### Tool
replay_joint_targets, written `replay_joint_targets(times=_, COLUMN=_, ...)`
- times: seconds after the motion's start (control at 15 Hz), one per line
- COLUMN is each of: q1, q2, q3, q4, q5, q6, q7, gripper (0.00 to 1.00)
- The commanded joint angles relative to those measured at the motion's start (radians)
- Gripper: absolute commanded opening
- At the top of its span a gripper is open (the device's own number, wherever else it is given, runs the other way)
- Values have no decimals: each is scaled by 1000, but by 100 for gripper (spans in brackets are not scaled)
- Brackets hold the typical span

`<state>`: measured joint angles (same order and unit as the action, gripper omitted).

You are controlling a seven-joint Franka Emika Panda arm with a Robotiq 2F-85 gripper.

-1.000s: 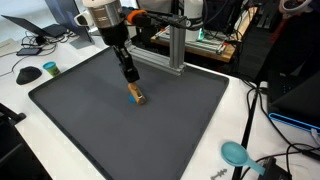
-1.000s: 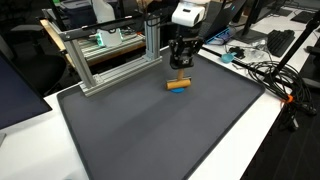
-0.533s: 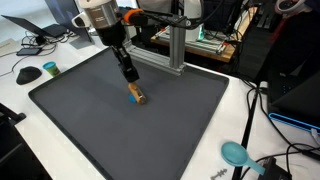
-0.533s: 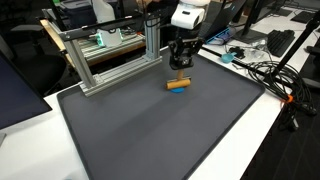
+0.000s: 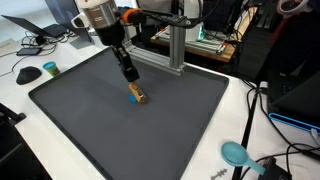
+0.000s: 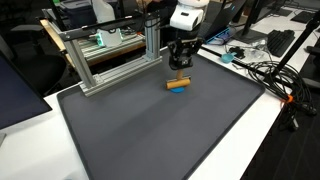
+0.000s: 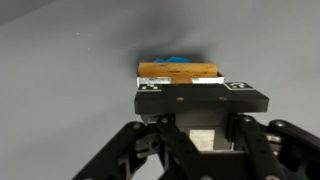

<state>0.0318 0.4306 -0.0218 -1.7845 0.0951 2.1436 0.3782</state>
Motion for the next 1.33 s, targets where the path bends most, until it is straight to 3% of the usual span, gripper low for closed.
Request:
replay_joint_targets(times=0.0, q1=-2, q2=65, q3=20, q4=5, q5=51, q6=-28, q7=-30, gripper=22)
replay_joint_targets(times=1.27, q1=-4, q2=88, q3=24, q4=43, q5=53, q6=-83, q7=-53, gripper=22)
